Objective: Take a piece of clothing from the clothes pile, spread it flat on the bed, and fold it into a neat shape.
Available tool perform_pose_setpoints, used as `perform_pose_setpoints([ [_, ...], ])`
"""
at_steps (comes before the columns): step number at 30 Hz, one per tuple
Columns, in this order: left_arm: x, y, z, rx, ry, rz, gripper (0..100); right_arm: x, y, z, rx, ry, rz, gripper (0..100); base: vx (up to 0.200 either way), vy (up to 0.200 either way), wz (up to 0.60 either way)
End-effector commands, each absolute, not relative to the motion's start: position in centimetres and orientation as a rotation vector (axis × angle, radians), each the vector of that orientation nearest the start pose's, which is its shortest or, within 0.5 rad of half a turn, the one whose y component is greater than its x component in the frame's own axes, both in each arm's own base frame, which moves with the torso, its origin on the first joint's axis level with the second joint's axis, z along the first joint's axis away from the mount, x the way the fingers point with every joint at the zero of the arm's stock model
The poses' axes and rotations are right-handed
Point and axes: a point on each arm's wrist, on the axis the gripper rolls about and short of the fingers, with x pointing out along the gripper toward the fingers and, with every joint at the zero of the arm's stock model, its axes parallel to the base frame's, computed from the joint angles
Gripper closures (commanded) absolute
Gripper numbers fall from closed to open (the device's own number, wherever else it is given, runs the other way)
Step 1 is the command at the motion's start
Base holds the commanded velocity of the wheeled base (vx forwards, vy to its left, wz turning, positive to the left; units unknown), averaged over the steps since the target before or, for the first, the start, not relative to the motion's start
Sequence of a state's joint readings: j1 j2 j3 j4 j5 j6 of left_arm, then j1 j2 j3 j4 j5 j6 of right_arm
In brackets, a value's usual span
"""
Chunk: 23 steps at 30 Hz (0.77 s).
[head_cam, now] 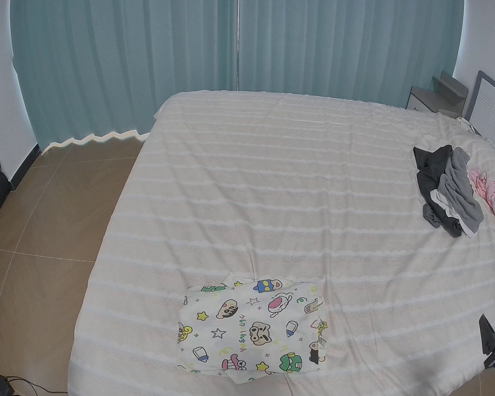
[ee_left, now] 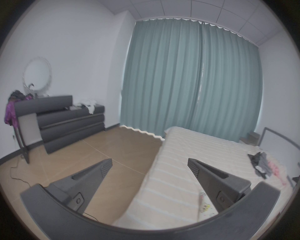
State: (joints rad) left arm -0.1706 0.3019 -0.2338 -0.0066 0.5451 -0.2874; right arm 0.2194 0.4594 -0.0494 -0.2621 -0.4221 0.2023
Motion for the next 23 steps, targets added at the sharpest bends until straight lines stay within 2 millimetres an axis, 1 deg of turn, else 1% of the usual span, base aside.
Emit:
perform_pose_setpoints([
  [1, -4.9, 1.3, 13.6, -0.057, -0.149, 0.656, 0, -2.5, -0.4, 8.2, 0.021, -0.017, -0.198, 0, 0.000, 0.000, 0.00],
  [2, -5.0, 1.3, 13.3, -0.036, -0.155, 0.629, 0, -2.5, -0.4, 8.2, 0.023, -0.020, -0.167, 0, 0.000, 0.000, 0.00],
  [3, -4.7, 1.2, 12.7, -0.026, -0.144, 0.574, 0, -2.4, -0.3, 8.1, 0.026, -0.025, -0.139, 0, 0.000, 0.000, 0.00],
  [4, -4.7, 1.2, 12.7, -0.026, -0.144, 0.574, 0, -2.4, -0.3, 8.1, 0.026, -0.025, -0.139, 0, 0.000, 0.000, 0.00],
  [6, -3.2, 0.8, 9.9, -0.016, -0.076, 0.388, 0, -2.4, -0.1, 8.0, 0.037, -0.020, -0.067, 0, 0.000, 0.000, 0.00],
  [7, -2.6, 0.7, 8.8, -0.017, -0.062, 0.323, 0, -2.3, -0.1, 7.7, 0.025, -0.003, -0.032, 0, 0.000, 0.000, 0.00],
  [8, -2.3, 0.6, 8.2, -0.016, -0.053, 0.271, 0, -2.3, 0.0, 7.6, 0.015, 0.000, -0.008, 0, 0.000, 0.000, 0.00],
  [9, -2.3, 0.5, 8.1, -0.029, -0.048, 0.210, 0, -2.3, 0.0, 7.6, 0.000, 0.000, 0.006, 0, 0.000, 0.000, 0.00],
  [10, -2.3, 0.4, 8.1, -0.033, -0.044, 0.200, 0, -2.3, 0.0, 7.6, -0.002, -0.002, 0.008, 0, 0.000, 0.000, 0.00],
  [11, -2.3, 0.2, 7.9, -0.065, -0.018, 0.095, 0, -2.3, 0.0, 7.6, -0.021, -0.002, 0.014, 0, 0.000, 0.000, 0.00],
  [13, -2.3, 0.0, 7.7, -0.044, 0.009, 0.020, 0, -2.3, 0.0, 7.6, -0.023, -0.002, 0.014, 0, 0.000, 0.000, 0.00],
  [14, -2.3, -0.1, 7.6, -0.008, 0.017, -0.024, 0, -2.3, 0.0, 7.6, -0.023, 0.000, 0.014, 0, 0.000, 0.000, 0.00],
  [23, -2.3, -0.1, 7.6, 0.001, 0.012, -0.026, 0, -2.3, 0.0, 7.6, 0.005, -0.003, 0.011, 0, 0.000, 0.000, 0.00],
])
